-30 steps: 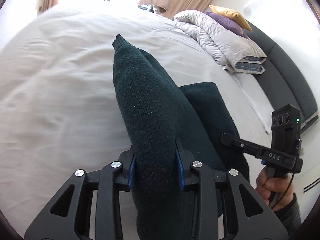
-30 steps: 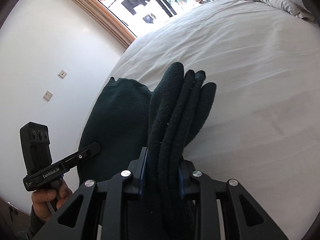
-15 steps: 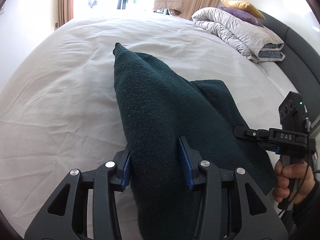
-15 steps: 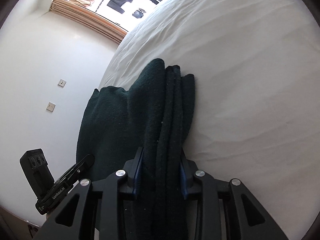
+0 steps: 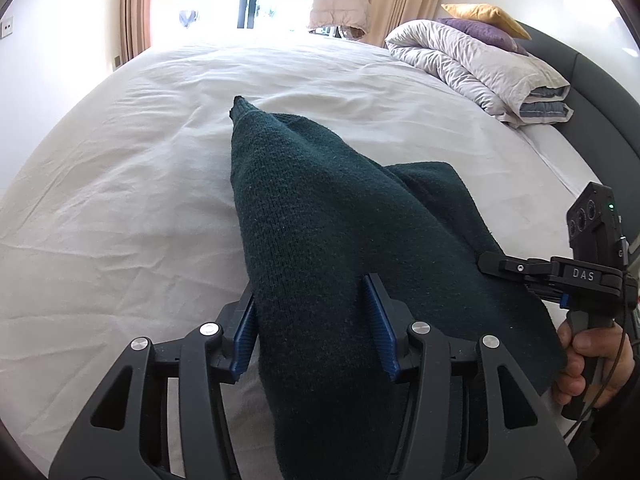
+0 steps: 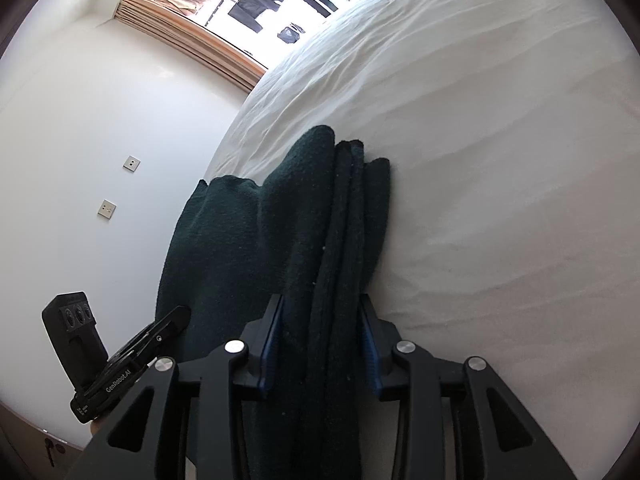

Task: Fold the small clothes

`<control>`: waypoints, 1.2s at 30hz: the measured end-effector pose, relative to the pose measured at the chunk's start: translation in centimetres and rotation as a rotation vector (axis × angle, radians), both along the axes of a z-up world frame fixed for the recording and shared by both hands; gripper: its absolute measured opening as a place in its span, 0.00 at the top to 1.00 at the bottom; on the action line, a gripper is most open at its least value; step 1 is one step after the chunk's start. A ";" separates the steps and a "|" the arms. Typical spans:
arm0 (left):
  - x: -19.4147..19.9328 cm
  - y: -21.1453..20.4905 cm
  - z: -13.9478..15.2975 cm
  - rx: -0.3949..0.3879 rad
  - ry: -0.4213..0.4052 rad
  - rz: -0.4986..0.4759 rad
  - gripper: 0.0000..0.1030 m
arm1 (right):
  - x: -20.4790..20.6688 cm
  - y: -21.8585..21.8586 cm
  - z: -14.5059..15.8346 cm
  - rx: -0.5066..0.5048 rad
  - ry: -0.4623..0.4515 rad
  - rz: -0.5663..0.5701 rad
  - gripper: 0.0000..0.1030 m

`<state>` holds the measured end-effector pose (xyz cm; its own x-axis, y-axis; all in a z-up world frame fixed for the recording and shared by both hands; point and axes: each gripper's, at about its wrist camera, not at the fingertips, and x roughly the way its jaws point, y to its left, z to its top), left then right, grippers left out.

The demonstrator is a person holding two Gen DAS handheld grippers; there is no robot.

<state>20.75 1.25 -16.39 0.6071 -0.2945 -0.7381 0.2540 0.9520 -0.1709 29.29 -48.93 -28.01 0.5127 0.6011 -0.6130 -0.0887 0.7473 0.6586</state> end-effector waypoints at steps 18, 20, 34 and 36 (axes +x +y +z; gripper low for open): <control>-19.7 -0.4 13.8 0.239 -0.667 0.324 0.00 | -20.8 -0.7 15.4 -0.423 -0.618 -0.380 0.00; -20.8 -0.9 14.5 0.267 -0.596 0.313 0.00 | -22.2 -0.1 17.2 -0.475 -0.667 -0.411 0.00; -23.7 -1.5 10.1 0.193 -0.203 0.291 0.00 | -24.6 4.0 16.8 -0.605 -0.423 -0.260 0.00; -23.4 -1.3 9.3 0.185 -0.175 0.284 0.00 | -24.5 4.5 16.6 -0.621 -0.406 -0.254 0.00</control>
